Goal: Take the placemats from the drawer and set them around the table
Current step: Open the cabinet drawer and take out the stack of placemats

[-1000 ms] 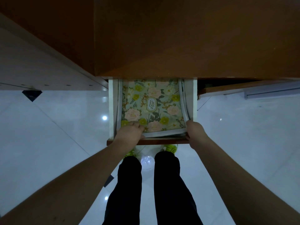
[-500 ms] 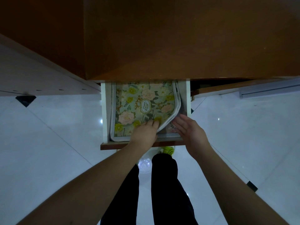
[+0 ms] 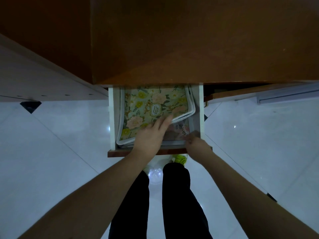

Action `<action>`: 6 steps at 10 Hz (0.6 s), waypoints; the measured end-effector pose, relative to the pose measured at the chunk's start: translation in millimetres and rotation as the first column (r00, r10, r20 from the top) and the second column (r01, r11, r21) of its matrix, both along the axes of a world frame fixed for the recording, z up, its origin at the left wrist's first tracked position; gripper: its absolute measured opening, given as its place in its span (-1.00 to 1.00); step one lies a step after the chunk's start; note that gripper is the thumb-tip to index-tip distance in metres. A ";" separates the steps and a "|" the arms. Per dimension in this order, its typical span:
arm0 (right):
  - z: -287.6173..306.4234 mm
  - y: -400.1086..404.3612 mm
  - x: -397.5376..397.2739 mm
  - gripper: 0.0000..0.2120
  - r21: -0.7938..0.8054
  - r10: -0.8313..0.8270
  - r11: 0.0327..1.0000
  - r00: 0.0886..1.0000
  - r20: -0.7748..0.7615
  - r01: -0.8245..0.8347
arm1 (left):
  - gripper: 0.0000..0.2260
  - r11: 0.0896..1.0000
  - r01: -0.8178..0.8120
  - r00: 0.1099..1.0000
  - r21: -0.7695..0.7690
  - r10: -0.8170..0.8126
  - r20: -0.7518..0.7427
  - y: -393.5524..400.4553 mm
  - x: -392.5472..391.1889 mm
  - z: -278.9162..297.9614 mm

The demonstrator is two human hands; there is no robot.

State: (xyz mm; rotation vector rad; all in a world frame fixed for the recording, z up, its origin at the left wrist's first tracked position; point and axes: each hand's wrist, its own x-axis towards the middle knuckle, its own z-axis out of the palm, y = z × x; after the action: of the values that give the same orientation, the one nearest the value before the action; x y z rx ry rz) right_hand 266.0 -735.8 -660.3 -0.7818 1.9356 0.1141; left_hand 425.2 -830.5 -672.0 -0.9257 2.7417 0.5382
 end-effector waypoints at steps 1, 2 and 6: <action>-21.2 5.0 14.6 -0.65 0.232 0.261 0.940 0.965 -0.024 -0.248 | -0.20 0.990 0.124 0.992 -0.065 -0.124 0.011 -2.5 6.7 12.0; -21.6 3.3 28.3 -0.59 0.213 0.350 0.919 0.935 -0.050 -0.333 | -0.22 0.981 0.185 0.982 -0.063 -0.186 -0.015 -4.8 11.3 1.7; -27.6 -21.4 39.4 -0.56 0.263 -0.077 0.955 0.972 -0.222 0.136 | -0.35 0.983 0.177 0.966 -0.056 -0.163 0.200 2.9 22.3 -23.6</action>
State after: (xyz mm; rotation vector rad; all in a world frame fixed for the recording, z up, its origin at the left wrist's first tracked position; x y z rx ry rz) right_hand 305.4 -757.2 -688.0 -0.4924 2.0980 0.4065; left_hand 447.5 -827.6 -695.6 -0.7073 2.6440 0.3003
